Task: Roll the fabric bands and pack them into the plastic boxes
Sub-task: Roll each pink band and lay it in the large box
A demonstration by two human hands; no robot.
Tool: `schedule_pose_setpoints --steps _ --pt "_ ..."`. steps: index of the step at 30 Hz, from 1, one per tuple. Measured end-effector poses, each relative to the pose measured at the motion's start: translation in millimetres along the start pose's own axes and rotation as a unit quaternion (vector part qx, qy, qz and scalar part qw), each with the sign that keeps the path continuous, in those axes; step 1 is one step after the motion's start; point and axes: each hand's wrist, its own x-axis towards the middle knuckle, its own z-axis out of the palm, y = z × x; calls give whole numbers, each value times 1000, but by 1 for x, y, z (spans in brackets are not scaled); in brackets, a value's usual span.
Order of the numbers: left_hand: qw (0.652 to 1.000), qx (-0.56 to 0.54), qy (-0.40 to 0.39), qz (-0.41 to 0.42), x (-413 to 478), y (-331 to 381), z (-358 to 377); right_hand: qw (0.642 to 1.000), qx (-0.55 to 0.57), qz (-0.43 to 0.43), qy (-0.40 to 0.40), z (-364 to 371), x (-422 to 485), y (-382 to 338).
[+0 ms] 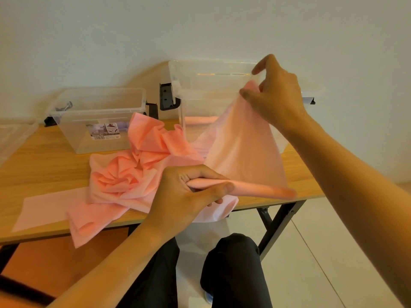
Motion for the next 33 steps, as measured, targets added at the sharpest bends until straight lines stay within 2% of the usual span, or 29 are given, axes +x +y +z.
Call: schedule_pose_setpoints --steps 2,4,6,8,10,14,18,21,23,25,29,33 --pt "1000 -2 1 0 0 -2 0 1000 16 -8 24 5 -5 4" --pt "1000 -5 -3 1 -1 -3 1 998 32 23 44 4 -6 8" --pt "1000 -8 -6 2 -1 -2 2 987 116 101 44 -2 -2 10" --pt "1000 -8 -5 3 -2 -2 2 952 234 193 27 -9 2 13" --pt "1000 -3 -4 5 -2 -3 1 938 263 226 20 -13 6 16" --pt "1000 -10 0 8 0 -2 1 953 230 194 33 -15 15 12" --pt "999 -28 20 14 3 -1 1 946 236 209 71 -13 21 13" --pt "999 -22 14 20 7 -1 1 960 152 233 24 -10 22 24" --pt "1000 -19 4 18 6 -2 3 980 35 196 -9 -12 22 27" --pt "1000 -7 -13 15 3 -4 5 991 -26 133 -14 -16 20 24" --pt "999 18 -36 11 -3 -8 9 998 -19 63 -20 -20 22 21" --pt "1000 10 -29 3 -5 -8 13 998 -19 56 -9 -21 29 19"
